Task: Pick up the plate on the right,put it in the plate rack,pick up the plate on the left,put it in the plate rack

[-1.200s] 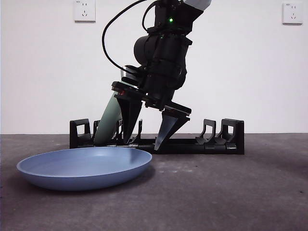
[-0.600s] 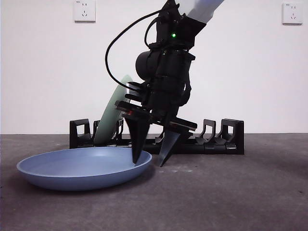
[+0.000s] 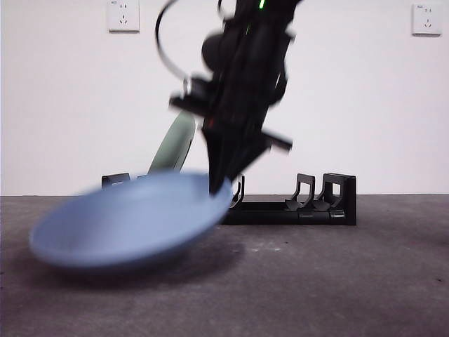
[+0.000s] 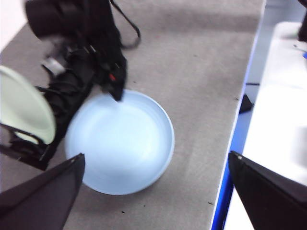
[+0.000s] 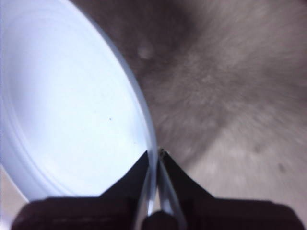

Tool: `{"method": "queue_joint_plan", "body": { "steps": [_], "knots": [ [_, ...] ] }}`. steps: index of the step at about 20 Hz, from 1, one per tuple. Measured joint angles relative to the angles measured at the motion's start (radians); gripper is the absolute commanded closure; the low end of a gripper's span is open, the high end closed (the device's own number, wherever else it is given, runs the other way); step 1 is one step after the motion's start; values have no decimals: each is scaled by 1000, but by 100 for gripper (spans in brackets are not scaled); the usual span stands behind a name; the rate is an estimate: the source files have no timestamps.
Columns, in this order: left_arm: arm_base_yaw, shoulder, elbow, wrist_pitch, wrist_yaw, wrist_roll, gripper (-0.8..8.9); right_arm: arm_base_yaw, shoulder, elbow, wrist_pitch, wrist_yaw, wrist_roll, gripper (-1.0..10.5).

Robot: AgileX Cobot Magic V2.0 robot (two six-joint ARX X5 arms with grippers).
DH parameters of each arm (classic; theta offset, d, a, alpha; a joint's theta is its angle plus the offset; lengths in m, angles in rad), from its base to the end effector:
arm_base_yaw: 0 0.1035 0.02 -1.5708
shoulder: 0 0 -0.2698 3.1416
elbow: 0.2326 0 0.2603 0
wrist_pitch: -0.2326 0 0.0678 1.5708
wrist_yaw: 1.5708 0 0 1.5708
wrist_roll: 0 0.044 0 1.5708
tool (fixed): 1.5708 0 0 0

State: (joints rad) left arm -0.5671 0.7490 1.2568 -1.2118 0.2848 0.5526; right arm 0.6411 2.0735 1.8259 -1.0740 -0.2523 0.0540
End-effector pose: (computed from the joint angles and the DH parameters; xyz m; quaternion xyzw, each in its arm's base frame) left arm 0.0764 -0.0633 0.3916 0.2799 0.2226 -0.4663 0.8092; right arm 0.3441 0.2705 0.2290 -0.0993 0.6112 0.3247 0.7150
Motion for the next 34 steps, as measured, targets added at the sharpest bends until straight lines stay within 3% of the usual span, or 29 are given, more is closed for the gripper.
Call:
{"method": "queue_joint_plan", "body": {
  "steps": [5,10,13,15,19,21,27,34],
  "knots": [
    [-203,113,0,2,-117,47,310,-28,-250,0,-109,10,-21,963],
    [-438,289,0,80,-366,124,311,-90,-396,0,-245,10,-28,963],
    [-524,372,0,157,-500,177,315,-121,-428,0,-279,5,-35,963],
    [-558,417,0,201,-552,211,325,-123,-437,0,-280,-45,-40,963],
    [-573,471,0,248,-645,234,578,-124,-446,0,-280,-89,-39,963],
    [-573,476,0,244,-649,234,670,-124,-446,0,-280,-89,-39,963],
    [-573,475,0,211,-640,234,729,-126,-446,0,-280,-89,-32,963],
    [-573,475,0,181,-569,233,719,-126,-446,0,-280,-105,-32,963]
  ]
}}
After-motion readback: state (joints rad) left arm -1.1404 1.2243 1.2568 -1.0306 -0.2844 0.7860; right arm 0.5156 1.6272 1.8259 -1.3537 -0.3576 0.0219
